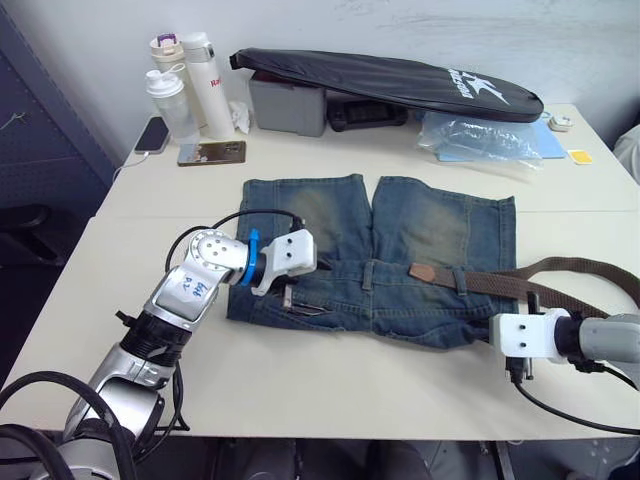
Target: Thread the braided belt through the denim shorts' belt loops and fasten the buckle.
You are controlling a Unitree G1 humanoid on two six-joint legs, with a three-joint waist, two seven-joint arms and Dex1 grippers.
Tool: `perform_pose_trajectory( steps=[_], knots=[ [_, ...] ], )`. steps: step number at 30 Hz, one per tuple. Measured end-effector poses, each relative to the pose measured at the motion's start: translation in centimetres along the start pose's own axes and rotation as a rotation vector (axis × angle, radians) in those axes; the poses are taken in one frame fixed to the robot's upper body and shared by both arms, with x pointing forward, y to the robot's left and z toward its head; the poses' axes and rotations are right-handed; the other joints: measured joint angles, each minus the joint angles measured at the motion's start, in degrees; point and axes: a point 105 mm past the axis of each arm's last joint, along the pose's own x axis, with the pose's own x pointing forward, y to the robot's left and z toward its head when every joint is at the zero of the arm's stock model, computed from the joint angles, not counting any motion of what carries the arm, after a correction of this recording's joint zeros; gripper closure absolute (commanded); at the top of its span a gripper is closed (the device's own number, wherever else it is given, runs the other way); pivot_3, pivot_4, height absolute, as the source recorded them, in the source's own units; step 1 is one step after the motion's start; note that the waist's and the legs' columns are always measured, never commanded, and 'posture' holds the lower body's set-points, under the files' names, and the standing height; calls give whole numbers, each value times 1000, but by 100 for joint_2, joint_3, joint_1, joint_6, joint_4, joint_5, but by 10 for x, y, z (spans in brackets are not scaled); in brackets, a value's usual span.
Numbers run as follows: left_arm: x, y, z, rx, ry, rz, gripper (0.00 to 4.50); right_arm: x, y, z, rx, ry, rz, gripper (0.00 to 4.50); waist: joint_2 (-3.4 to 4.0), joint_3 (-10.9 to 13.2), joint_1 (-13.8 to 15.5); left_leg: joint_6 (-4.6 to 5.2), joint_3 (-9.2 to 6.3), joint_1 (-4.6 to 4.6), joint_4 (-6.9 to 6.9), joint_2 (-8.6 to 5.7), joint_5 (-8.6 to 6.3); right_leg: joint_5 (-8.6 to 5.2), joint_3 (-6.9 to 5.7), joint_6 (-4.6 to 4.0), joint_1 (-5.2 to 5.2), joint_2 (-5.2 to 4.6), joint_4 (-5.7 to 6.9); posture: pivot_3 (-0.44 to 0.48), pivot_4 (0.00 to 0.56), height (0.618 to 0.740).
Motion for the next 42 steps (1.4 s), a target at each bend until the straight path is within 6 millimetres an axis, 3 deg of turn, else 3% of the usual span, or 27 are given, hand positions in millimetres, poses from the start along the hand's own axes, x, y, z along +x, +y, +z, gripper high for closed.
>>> perform_pose_trajectory(
  steps=[3, 6, 8, 12, 18, 20, 24, 27, 31, 33, 37, 42],
  knots=[
    [2, 0, 1, 0, -6, -3, 0, -6, -9, 2, 5, -9, -19, 1324, 1, 0, -2, 0, 1, 0, 2, 0, 0, 0, 0, 0, 0, 0, 1, 0, 150, 740],
    [3, -1, 2, 0, -10, -6, 0, -20, -34, 14, 113, -77, -111, 48, 5, 2, -6, -1, -1, 0, 3, 2, 1, 0, 1, 0, -1, 1, 3, 0, 150, 740],
    [3, -1, 2, 1, -10, -6, 0, -38, -54, 32, 219, -160, -178, 48, 5, 2, -24, -2, -6, 1, 1, 9, 1, 2, -2, -3, 1, 9, 3, 0, 150, 740],
    [4, -1, 2, 2, -9, -5, 0, -49, -67, 52, 356, -225, -213, 48, 6, 1, -17, -1, -9, 0, 2, 9, 1, 2, -3, -4, 2, 7, 1, 0, 150, 740],
    [4, -1, 2, 2, -10, -5, 0, -33, -54, 67, 546, -308, -186, 48, 8, 0, 6, -1, -11, -5, 0, 4, 0, 2, -3, -4, 0, 2, 0, 0, 150, 740],
    [4, -1, 2, 2, -9, -3, 0, -32, -59, 73, 584, -337, -215, 48, 7, 1, 0, -1, -10, -6, 4, 4, 0, 2, -3, -4, 0, 3, 2, 0, 150, 740],
    [5, 0, 3, 2, -14, 2, 0, -24, -74, 68, 538, -256, -327, 48, 15, -5, -31, -1, -7, 0, 2, 6, 1, 2, 1, -4, -2, 6, 4, 0, 150, 740],
    [7, -1, 5, 1, -22, 3, 0, -1, -71, 62, 511, -183, -354, 48, 18, -6, -47, -2, -2, -3, -5, 6, 2, 2, 3, -4, -10, 6, 5, 0, 150, 740],
    [11, 0, 8, -1, -40, 12, 0, 16, -89, 76, 826, -389, -481, 48, 14, -12, -131, -20, -19, -9, -4, 12, 14, 3, -5, -5, -9, 13, 12, 0, 150, 740],
    [12, -1, 11, 6, -45, 12, 0, 24, -89, 82, 1127, -517, -492, 48, 37, -25, -135, -21, -23, -7, -12, 10, 16, 2, -8, -6, -9, 11, 17, 0, 150, 740],
    [10, 1, 11, 1, -41, 28, 0, 24, -76, 70, 1274, -434, -520, 48, 43, -28, -118, -6, -24, -10, -8, 0, 10, 3, 0, -5, -8, 0, 14, 0, 150, 740],
    [14, 1, 12, -24, -52, 35, 0, 22, -75, 83, 1487, -571, -434, 48, 50, -32, -161, -5, -33, -4, -18, 7, 10, 2, 8, -6, -16, 7, 24, 0, 150, 740]
  ],
)
